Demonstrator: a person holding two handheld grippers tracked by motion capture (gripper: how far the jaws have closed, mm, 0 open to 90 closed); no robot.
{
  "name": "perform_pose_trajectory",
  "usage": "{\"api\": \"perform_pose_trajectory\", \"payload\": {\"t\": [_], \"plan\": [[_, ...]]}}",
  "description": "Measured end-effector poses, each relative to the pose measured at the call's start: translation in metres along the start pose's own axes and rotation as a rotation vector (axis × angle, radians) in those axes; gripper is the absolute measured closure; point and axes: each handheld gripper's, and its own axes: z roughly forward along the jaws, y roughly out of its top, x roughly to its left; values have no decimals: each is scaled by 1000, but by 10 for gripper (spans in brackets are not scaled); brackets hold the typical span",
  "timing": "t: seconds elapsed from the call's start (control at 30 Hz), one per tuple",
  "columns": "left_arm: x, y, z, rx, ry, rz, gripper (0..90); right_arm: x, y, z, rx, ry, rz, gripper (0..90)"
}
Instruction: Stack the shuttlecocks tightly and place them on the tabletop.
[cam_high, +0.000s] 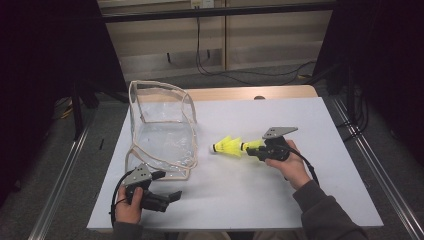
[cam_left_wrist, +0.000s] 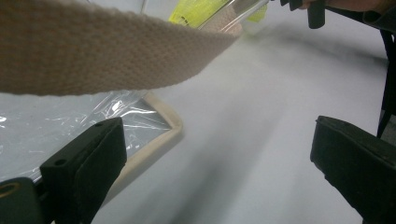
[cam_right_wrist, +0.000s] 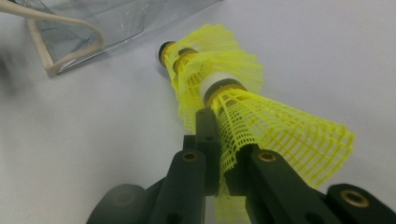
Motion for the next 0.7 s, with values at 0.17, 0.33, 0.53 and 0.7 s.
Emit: {"api": "perform_pose_trajectory", "payload": {"t": [0.17,0.33,0.53,0.7], "plan": [[0,0,0,1,-2,2,37,2,3,3,2,4,-7,867],[1,-1,0,3,1,1,37,2,4,5,1,8,6,865],[1,-1,1,4,-3,2,37,3,5,7,3,2,0,864],[1,-1,1,4,-5,2,37,3,4,10,10,-6,3,864]]}}
